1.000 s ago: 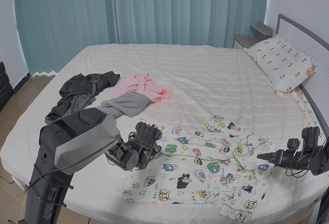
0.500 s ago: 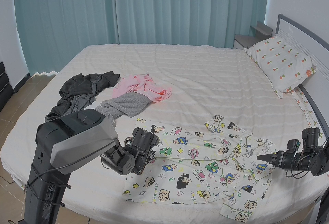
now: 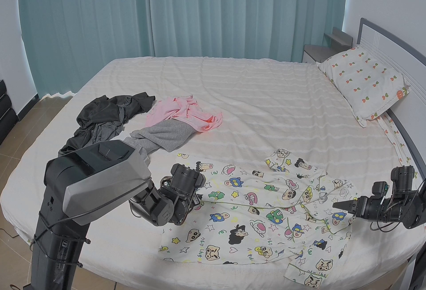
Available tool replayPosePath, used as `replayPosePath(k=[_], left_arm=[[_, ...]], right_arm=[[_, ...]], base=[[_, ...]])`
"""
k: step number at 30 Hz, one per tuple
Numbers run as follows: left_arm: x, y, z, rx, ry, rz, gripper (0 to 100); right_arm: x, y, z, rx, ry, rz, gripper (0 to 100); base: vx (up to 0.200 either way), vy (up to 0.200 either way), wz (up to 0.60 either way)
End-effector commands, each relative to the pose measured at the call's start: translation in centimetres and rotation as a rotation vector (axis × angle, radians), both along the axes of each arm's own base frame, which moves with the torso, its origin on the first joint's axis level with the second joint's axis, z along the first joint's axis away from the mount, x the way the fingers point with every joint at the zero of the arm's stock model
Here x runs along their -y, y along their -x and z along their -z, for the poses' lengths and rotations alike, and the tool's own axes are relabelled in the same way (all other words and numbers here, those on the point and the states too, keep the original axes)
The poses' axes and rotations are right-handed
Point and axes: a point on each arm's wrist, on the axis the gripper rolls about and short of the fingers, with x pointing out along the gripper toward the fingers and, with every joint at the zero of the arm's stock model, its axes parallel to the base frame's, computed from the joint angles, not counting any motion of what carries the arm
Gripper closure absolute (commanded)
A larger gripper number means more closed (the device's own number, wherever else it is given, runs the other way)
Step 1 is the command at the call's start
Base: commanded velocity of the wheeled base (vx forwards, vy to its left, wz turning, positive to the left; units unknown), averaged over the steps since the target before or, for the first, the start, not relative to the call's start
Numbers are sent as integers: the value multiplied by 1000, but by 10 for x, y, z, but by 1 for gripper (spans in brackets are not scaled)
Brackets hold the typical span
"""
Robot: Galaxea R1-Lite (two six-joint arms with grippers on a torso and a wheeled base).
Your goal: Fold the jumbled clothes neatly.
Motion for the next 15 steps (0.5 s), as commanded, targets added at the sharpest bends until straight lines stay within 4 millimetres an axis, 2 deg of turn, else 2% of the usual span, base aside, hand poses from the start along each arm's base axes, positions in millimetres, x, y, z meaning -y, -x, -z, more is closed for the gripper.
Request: replayPosePath(k=[1, 5, 8, 15], left_arm=[[-9, 10, -12, -7, 3, -5, 0], [-16, 21, -25, -32, 48, 25, 0], [-19, 40, -35, -88, 126, 71, 0], [-31, 61, -42, -154, 187, 105, 0]], right_arm=[[-1, 4, -1, -1, -14, -12, 0], [0, 4, -1, 2, -14, -10, 0], [0, 4, -2, 10, -19, -17, 0], [6, -2, -2, 35, -24, -4, 0]], base=[[0, 0, 0], [0, 0, 0], [0, 0, 0], [0, 0, 0]])
